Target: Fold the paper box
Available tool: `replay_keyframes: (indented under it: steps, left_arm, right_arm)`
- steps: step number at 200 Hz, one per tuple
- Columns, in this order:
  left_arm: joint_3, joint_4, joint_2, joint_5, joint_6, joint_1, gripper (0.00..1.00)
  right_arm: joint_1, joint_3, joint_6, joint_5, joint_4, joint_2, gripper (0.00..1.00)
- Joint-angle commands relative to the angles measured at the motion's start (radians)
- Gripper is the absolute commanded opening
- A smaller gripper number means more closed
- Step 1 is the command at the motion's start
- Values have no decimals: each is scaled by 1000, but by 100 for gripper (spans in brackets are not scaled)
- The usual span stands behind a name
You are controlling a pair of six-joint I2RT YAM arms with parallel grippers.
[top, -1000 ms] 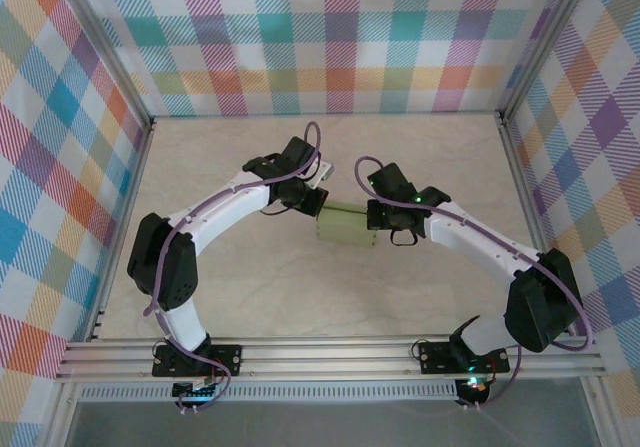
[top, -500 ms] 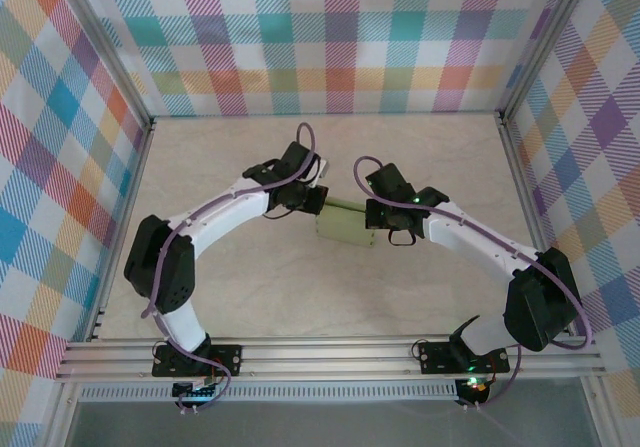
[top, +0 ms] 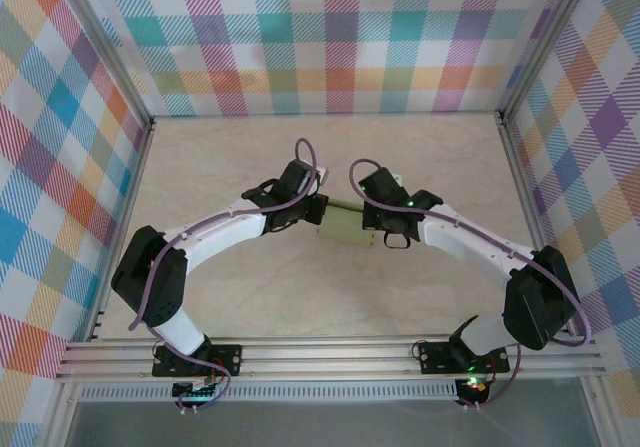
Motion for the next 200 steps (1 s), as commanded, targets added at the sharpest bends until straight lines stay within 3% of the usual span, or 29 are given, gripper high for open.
replay_keyframes:
  steps: [1,36,65,113,169,200]
  left_arm:
    - [-42,33,10,68,22,-39,0]
    - [-58,62,11,77,18,-44,0]
    - [-62,61,11,72,25,-47,0]
    - [-78,65,4,62,32,-48,0]
    - [-94,66,-13,44,31,-48,0]
    - [-176,172,-41,33,24,-48,0]
  right_arm:
    - [30,-23,49,-49,8,25,0]
    - [32,-22,175,-3,-25,22,0]
    - [33,-16,244,-53,-3,13,0]
    - [30,39,241,-65,-49,30,0]
    - [36,-92,291,-95,32,20,0]
    - [75,-230,255,-40,201,-42,0]
